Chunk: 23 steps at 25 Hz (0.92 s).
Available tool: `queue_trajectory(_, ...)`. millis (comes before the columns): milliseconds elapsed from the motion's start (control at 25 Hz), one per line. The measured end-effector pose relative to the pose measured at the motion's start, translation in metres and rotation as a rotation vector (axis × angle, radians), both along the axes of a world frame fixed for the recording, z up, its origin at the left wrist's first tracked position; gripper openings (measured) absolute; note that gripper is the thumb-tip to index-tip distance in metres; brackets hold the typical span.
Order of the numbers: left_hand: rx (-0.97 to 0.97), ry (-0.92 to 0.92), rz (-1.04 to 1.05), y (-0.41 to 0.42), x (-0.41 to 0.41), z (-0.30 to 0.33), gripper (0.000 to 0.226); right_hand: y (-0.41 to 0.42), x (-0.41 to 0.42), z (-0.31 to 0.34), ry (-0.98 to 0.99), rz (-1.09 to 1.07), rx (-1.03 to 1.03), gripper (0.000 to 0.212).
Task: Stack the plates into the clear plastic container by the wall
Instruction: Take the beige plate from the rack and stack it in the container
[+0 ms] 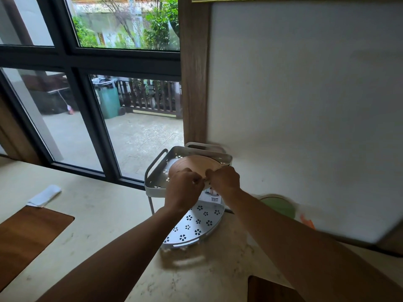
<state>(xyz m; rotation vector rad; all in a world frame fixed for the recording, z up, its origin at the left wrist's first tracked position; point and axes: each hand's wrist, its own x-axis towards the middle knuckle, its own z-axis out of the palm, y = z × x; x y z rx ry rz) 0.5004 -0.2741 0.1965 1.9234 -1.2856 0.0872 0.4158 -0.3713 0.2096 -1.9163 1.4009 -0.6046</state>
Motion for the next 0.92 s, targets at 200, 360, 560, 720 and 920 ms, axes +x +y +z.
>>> queue_trajectory(200,-0.084,0.031,-0.019,-0.001,0.002,0.009,0.013,0.003,0.001,0.011,-0.173,0.02,-0.114,0.022)
queue_trajectory(360,-0.166,0.02,-0.04,0.003,0.002,0.02,0.015,0.007,-0.002,0.024,-0.348,0.094,-0.196,0.017)
queue_trajectory(560,-0.225,0.032,-0.132,0.014,-0.008,0.046,0.032,0.011,-0.025,0.043,-0.528,0.188,-0.24,0.014)
queue_trajectory(720,-0.216,0.25,-0.159,0.013,-0.021,0.064,0.043,0.011,-0.068,0.058,-0.688,0.229,-0.115,0.015)
queue_trajectory(920,-0.044,0.53,-0.218,-0.001,-0.051,0.066,0.029,0.017,-0.136,0.093,-0.848,0.384,0.115,0.028)
